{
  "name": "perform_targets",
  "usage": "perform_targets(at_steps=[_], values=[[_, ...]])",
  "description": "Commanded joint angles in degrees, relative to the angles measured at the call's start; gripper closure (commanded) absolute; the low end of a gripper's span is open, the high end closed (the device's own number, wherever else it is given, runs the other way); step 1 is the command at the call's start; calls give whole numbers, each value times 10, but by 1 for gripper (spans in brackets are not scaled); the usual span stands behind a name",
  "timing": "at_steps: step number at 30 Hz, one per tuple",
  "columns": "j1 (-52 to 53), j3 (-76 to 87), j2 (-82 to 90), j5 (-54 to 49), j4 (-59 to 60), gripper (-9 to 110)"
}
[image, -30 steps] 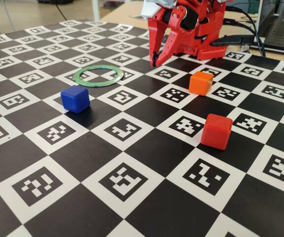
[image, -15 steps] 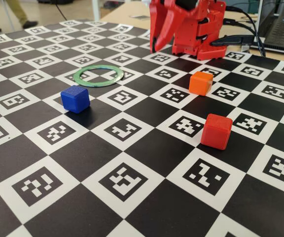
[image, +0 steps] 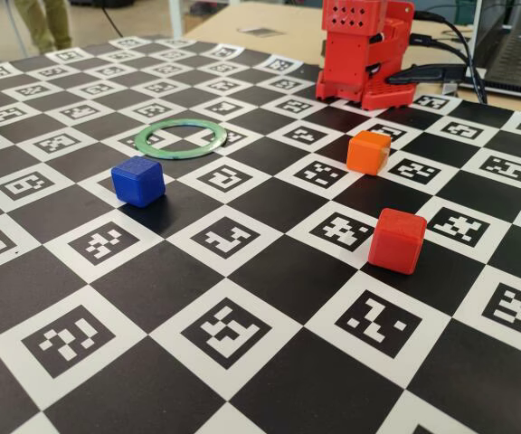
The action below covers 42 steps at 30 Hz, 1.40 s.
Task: Grab the red cube then put it in the green circle then put the blue cube on top and finally the orange cube on top
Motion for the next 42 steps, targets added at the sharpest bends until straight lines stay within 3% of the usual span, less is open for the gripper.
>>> perform_targets(at_steps=[1,8,13,22,31,42], values=[[-9,-91,-26,132,16,96],[-85,-153,-120,318,58,90],[-141,-200,-195,306,68,86],[-192,-313,-363,419,80,71],[-218,-469,-488,478,57,70],[-236,-468,-567,566,-4,64]])
